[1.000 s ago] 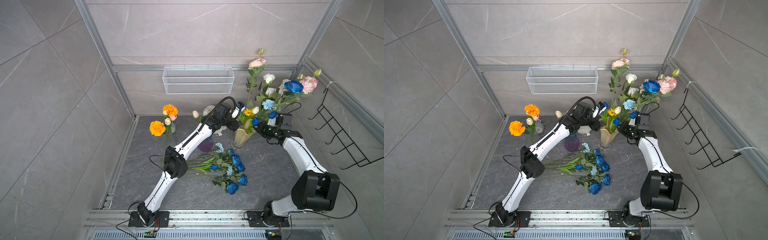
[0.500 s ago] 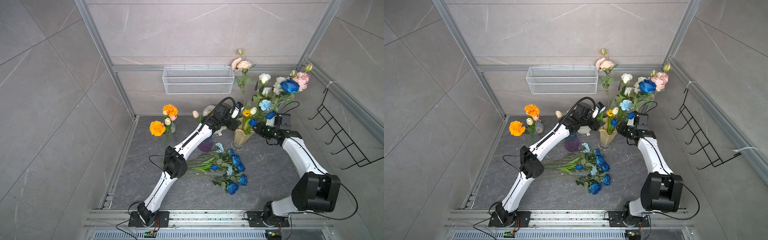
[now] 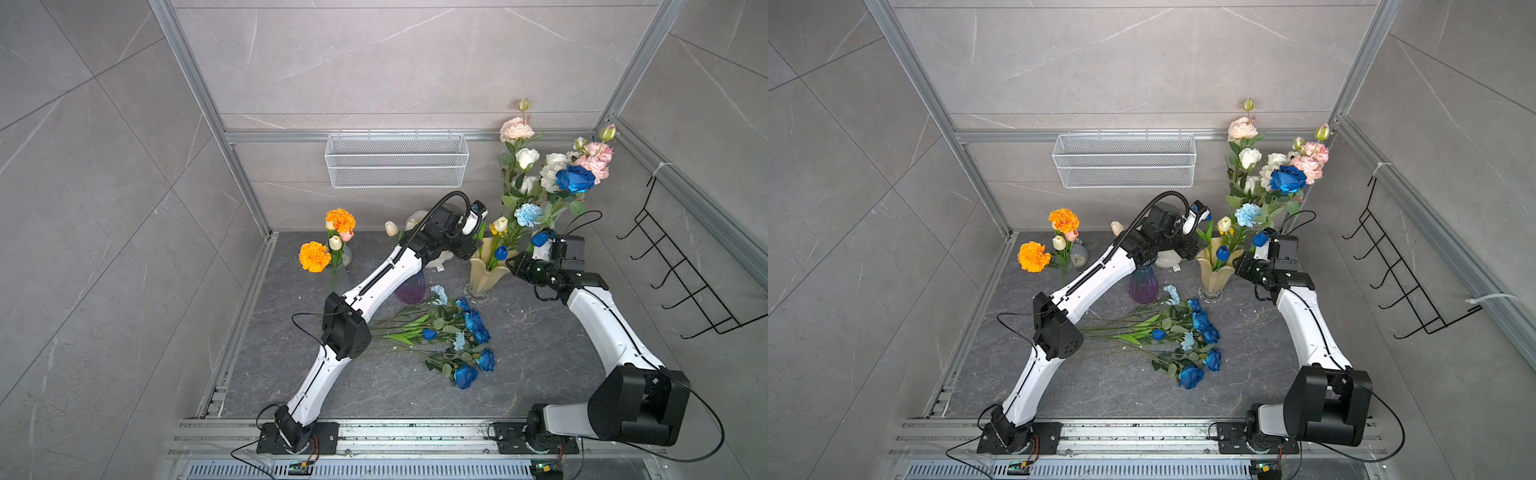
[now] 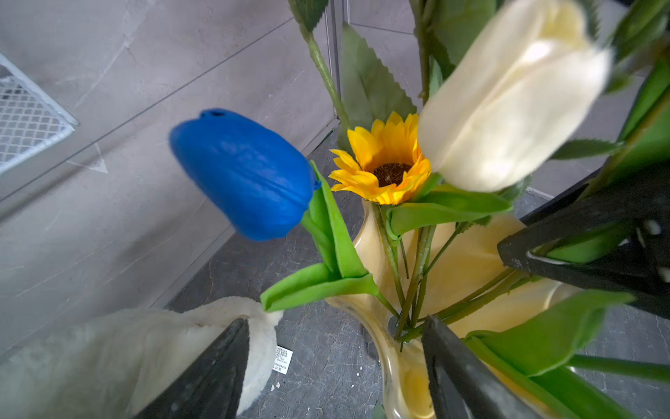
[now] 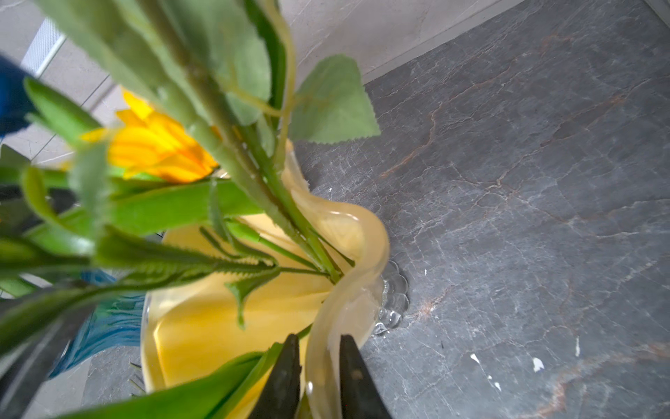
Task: Pick out blue flowers from the vase
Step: Move the vase to the center of the board, then pick up the flower from the vase.
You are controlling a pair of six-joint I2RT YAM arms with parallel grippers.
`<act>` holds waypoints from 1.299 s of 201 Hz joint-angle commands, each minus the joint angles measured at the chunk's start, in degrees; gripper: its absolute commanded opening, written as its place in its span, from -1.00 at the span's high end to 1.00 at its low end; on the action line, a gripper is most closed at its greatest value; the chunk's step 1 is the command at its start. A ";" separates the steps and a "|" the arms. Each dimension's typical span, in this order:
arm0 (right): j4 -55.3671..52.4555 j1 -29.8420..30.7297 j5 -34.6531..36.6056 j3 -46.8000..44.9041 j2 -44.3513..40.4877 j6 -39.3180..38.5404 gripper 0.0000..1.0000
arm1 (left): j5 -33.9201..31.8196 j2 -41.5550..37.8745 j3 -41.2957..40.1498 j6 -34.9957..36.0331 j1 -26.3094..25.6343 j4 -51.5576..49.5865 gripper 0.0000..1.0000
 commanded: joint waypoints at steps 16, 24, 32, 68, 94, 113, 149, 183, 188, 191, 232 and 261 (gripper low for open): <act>-2.48 0.57 -5.07 -5.44 -5.35 0.33 1.00 | -0.94 -4.31 -0.23 0.92 -0.39 2.01 -0.53; -2.22 0.56 -5.51 -6.24 -5.94 0.78 1.00 | -0.92 -4.31 -0.24 0.94 -0.48 2.01 -0.53; -2.11 0.57 -6.13 -6.71 -6.46 1.01 1.00 | -0.90 -4.31 -0.19 0.90 -0.56 2.06 -0.53; -2.88 0.58 -7.74 -6.63 -7.84 1.48 1.00 | -1.11 -4.36 -0.11 0.88 -0.92 2.10 -0.53; -3.68 0.56 -9.27 -5.25 -8.21 1.87 1.00 | -1.30 -4.65 -0.08 1.04 -1.08 1.92 -0.53; -4.67 0.57 -10.26 -4.40 -8.65 1.92 1.00 | -1.45 -4.90 -0.15 1.27 -1.18 1.77 -0.53; -7.58 0.57 -11.70 -3.38 -9.99 0.89 1.00 | -1.50 -5.70 -0.16 1.12 -1.41 0.72 -0.53; -9.75 0.62 -11.91 -4.70 -11.86 -0.50 1.00 | -2.20 -7.85 -2.53 1.12 -1.80 -0.55 -0.53; -10.22 0.71 -11.52 -4.96 -12.27 -0.88 1.00 | -2.35 -8.55 -3.45 1.03 -1.88 -0.26 -0.52; -10.45 0.72 -11.34 -5.11 -12.45 -1.04 1.00 | -2.43 -8.94 -4.09 0.95 -1.89 -0.13 -0.52; -10.20 0.92 -10.54 -8.01 -14.44 -0.81 1.00 | -2.72 -11.84 -9.50 -0.16 -2.41 2.47 -0.53; -9.78 0.92 -9.39 -8.45 -14.37 -0.98 1.00 | 0.15 -11.97 -10.08 -1.58 -2.59 4.50 -0.53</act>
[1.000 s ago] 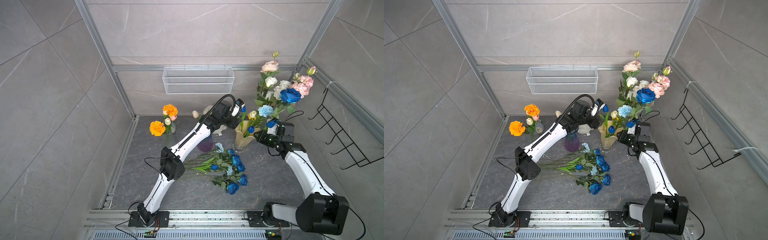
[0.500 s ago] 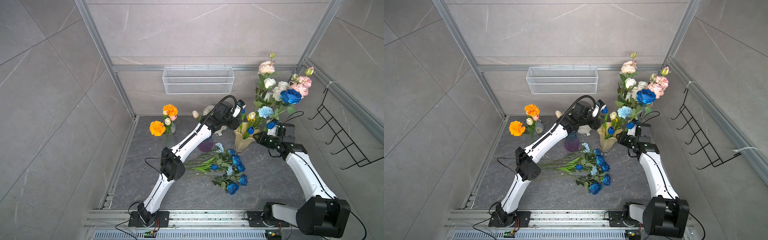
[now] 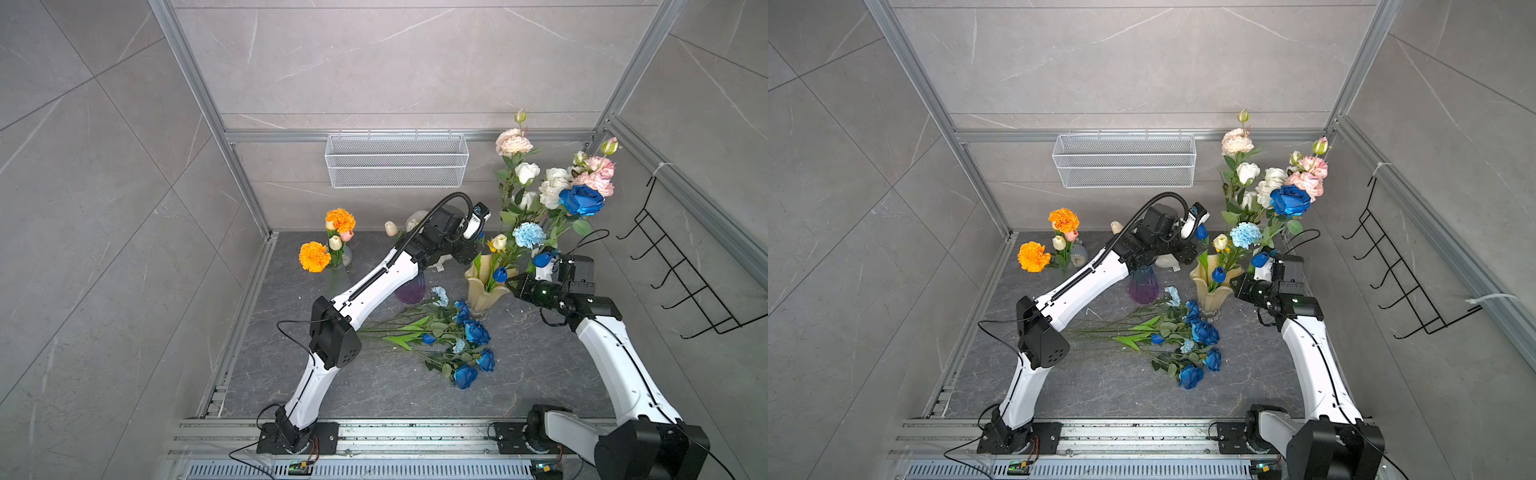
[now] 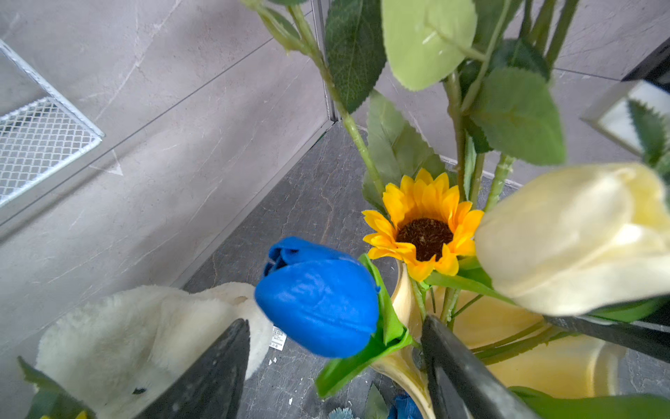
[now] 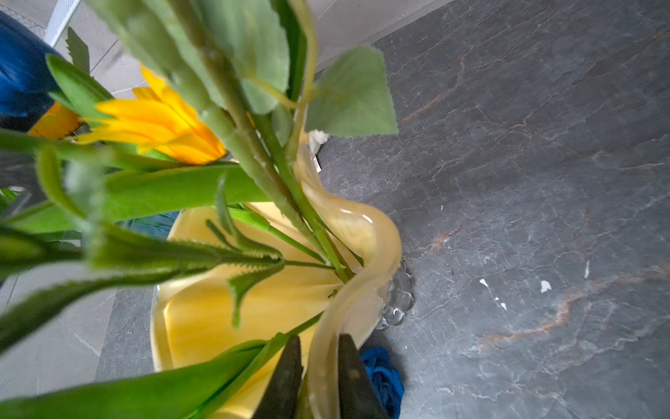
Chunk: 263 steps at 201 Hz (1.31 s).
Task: Pick out blue flowers from the vase
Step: Pick up the flower from the vase.
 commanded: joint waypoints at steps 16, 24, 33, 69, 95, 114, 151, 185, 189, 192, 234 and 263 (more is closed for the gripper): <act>-2.01 0.79 -4.45 -0.55 -1.27 2.10 1.00 | 3.20 -2.94 -0.16 -2.13 -0.40 4.43 -0.53; -1.63 0.84 -4.26 -0.54 -1.16 2.25 1.00 | 3.31 -2.69 -0.06 -2.31 -0.41 4.54 -0.53; -1.03 0.80 -4.09 -0.63 -0.99 2.53 1.00 | 3.37 -2.54 -0.13 -2.47 -0.42 4.59 -0.53; 1.77 0.82 -4.13 -1.49 -0.99 3.83 1.00 | 2.39 -1.27 -0.29 -3.42 -0.40 5.67 -0.53; 2.71 0.83 -4.44 -2.21 -1.72 4.38 1.00 | 1.64 0.61 1.64 -4.57 -0.40 4.81 -0.52; 2.71 0.77 -4.41 -2.32 -2.43 4.15 1.00 | 1.69 2.08 3.30 -5.75 -0.40 4.02 -0.51; 2.49 0.79 -4.66 -2.13 -3.18 3.17 1.00 | 0.48 3.33 3.66 -8.09 -0.40 3.53 -0.45; 3.04 0.83 -5.45 -2.95 -3.49 2.98 1.00 | 0.30 3.77 3.24 -8.69 -0.40 4.92 -0.40; 3.06 0.84 -5.43 -3.07 -3.60 3.00 1.00 | 0.22 3.86 3.20 -8.77 -0.40 5.25 -0.36; 3.12 0.83 -5.41 -3.14 -3.69 2.98 1.00 | 0.21 3.86 3.08 -8.72 -0.39 5.47 -0.33; 2.23 0.83 -4.75 -3.44 -4.66 2.19 1.00 | 1.87 2.44 -1.68 -9.24 -0.46 13.03 0.34; 2.58 0.83 -4.72 -3.47 -4.63 2.75 1.00 | 4.95 0.03 -4.44 -9.23 -0.49 16.40 0.47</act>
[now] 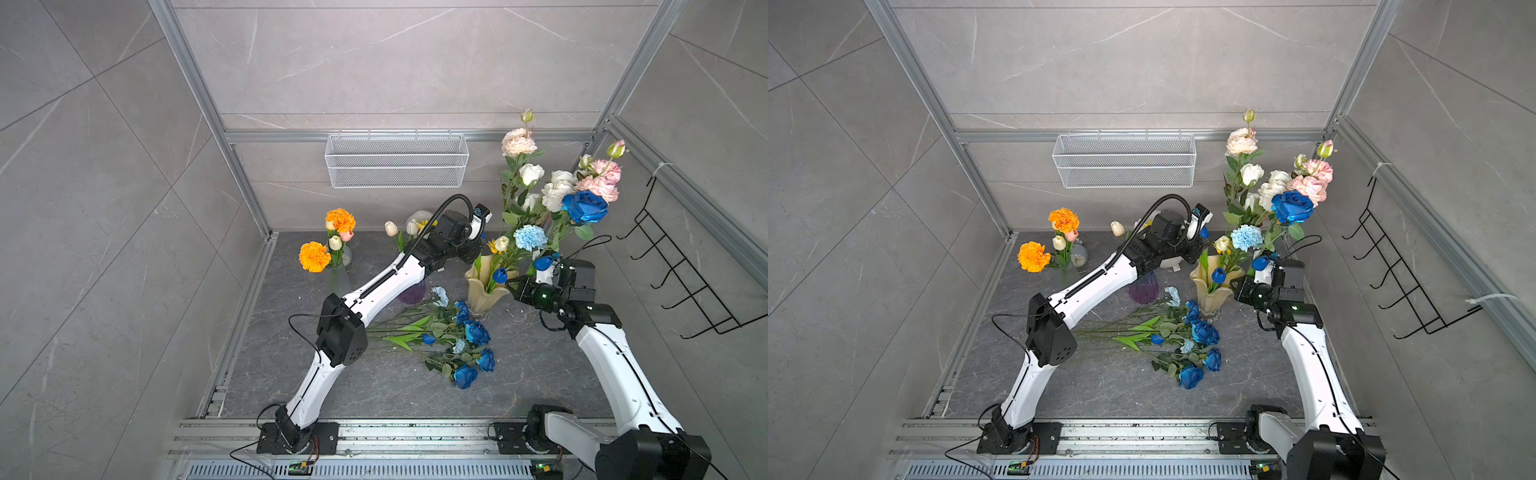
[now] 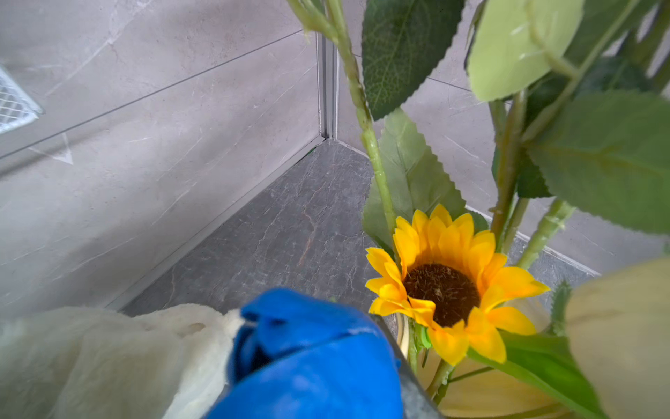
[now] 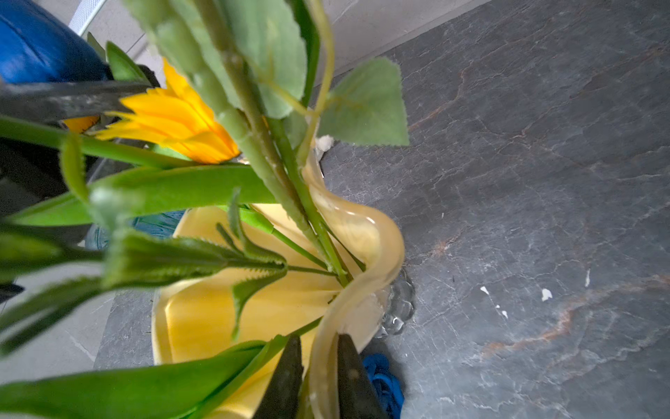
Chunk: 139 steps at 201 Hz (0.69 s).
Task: Pick out blue flowers from the vase
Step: Pick up the flower from the vase.
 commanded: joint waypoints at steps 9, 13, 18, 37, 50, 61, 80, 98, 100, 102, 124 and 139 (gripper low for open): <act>-0.66 0.79 -4.83 -0.56 -2.03 2.71 1.00 | 3.33 -5.09 -2.13 -0.68 -0.19 6.15 0.58; -0.61 0.81 -4.79 -0.62 -2.03 2.77 1.00 | 3.53 -5.53 -2.40 -0.66 -0.18 6.48 0.62; -0.55 0.83 -4.58 -0.74 -2.11 2.91 1.00 | 3.90 -6.21 -2.81 -0.68 -0.18 6.92 0.66; -0.29 0.79 -4.19 -1.19 -2.29 3.02 1.00 | 5.47 -9.12 -3.76 -0.25 -0.18 8.04 0.80; -0.54 0.79 -3.88 -1.38 -2.53 2.95 1.00 | 6.32 -11.30 -3.76 0.35 -0.18 8.00 0.88; -0.63 0.80 -3.63 -1.38 -2.64 2.71 1.00 | 6.60 -13.30 -3.76 1.04 -0.18 7.56 0.88; -0.80 0.77 -3.41 -1.20 -2.73 2.52 1.00 | 5.74 -17.20 -3.86 2.69 -0.18 5.76 0.90; -0.72 0.83 -3.30 -1.02 -2.71 2.44 1.00 | 5.34 -20.78 -3.95 4.60 -0.18 3.86 1.00; -0.72 0.78 -3.21 -0.95 -2.64 2.48 1.00 | 5.35 -21.21 -3.95 4.85 -0.18 3.66 1.00; -0.72 0.75 -3.18 -0.94 -2.64 2.44 1.00 | 5.42 -21.64 -4.02 4.96 -0.18 3.48 1.00; -0.30 0.79 -3.21 -0.64 -2.39 2.69 1.00 | 5.79 -26.48 -5.01 6.55 -0.27 2.78 1.00; -0.28 0.77 -3.37 -0.19 -2.07 2.78 1.00 | 5.82 -30.08 -4.87 7.96 -0.27 0.82 1.00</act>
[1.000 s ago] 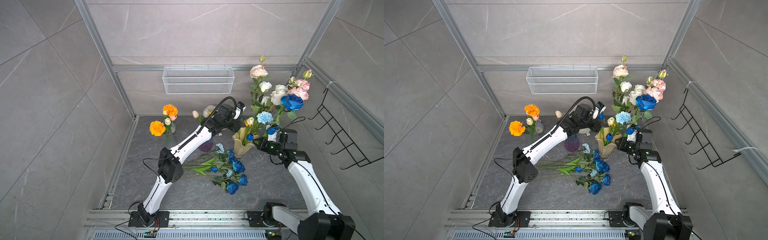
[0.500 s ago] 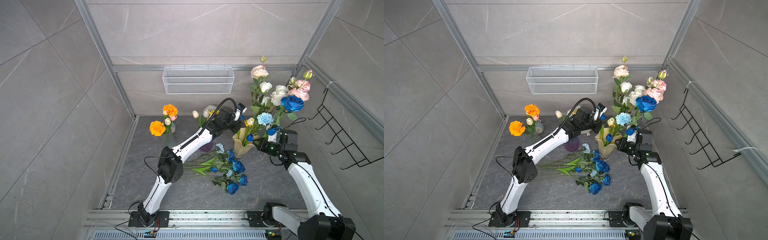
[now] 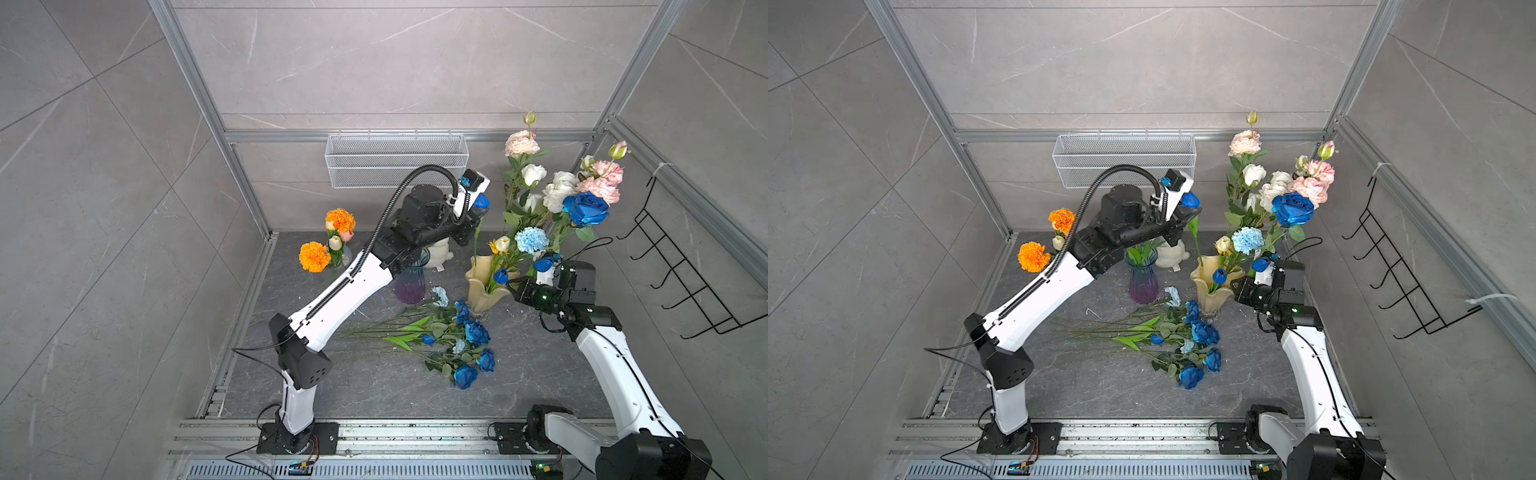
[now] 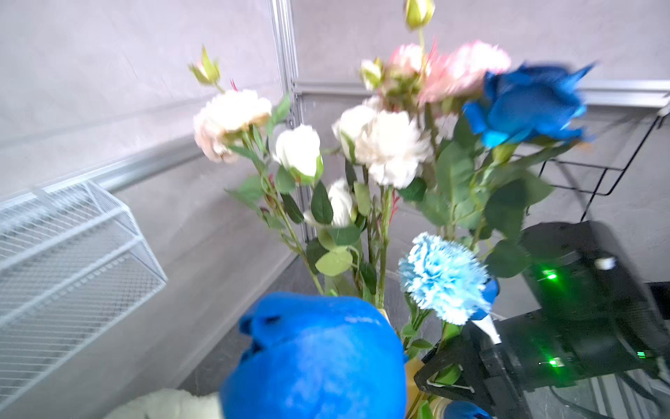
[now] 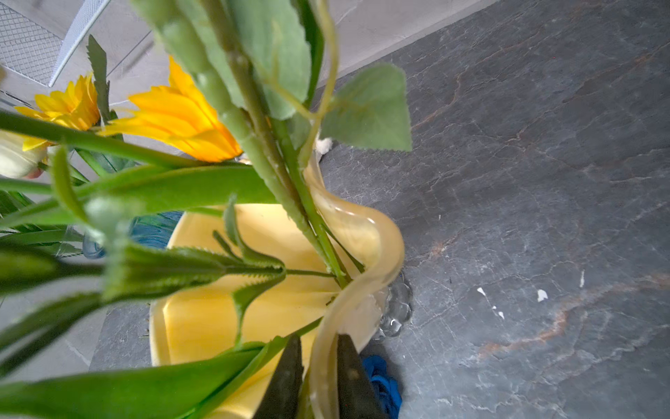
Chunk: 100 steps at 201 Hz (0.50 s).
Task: Pick out blue flowers from the vase
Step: Pick up the flower from the vase, then place the flower at the center of the board.
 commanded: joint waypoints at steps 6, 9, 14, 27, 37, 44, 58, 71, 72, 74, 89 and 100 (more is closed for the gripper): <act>-1.11 0.72 -4.05 0.84 -1.13 2.72 1.00 | 0.60 -8.41 0.08 4.36 0.03 -2.50 1.00; -1.11 0.72 -4.06 0.94 -1.13 2.72 1.00 | 0.52 -9.22 0.10 4.70 0.06 -3.09 1.00; -1.03 0.69 -4.09 1.07 -1.01 2.74 1.00 | 0.36 -10.66 0.13 5.12 0.04 -4.26 1.00; -1.04 0.71 -4.10 1.46 -0.80 2.63 1.00 | -0.94 -14.49 -0.21 6.48 0.03 -7.94 1.00; -1.02 0.65 -4.28 1.59 -0.70 2.63 1.00 | -2.28 -17.62 -0.79 8.00 0.03 -11.36 1.00; -1.02 0.70 -4.36 1.74 -0.69 2.65 1.00 | -3.90 -19.79 -1.30 9.09 0.03 -14.19 1.00; -0.93 0.73 -4.33 1.85 -0.61 2.62 1.00 | -7.53 -23.73 -2.61 11.70 0.03 -20.30 1.00; -0.68 0.69 -4.45 1.83 -0.48 2.74 1.00 | -12.29 -26.42 -4.17 14.43 -0.05 -26.57 1.00; -0.68 0.71 -4.50 1.85 -0.45 2.73 1.00 | -12.65 -26.50 -4.31 14.62 -0.05 -27.14 1.00; -0.67 0.66 -4.51 1.87 -0.44 2.72 1.00 | -13.18 -26.81 -4.56 15.05 -0.05 -28.25 1.00; -0.58 0.72 -4.76 2.04 -0.26 2.72 1.00 | -19.38 -28.51 -7.35 17.71 -0.70 -35.32 1.00; -0.58 0.77 -4.83 2.15 -0.26 2.71 1.00 | -23.96 -29.48 -11.22 19.30 -1.27 -38.74 1.00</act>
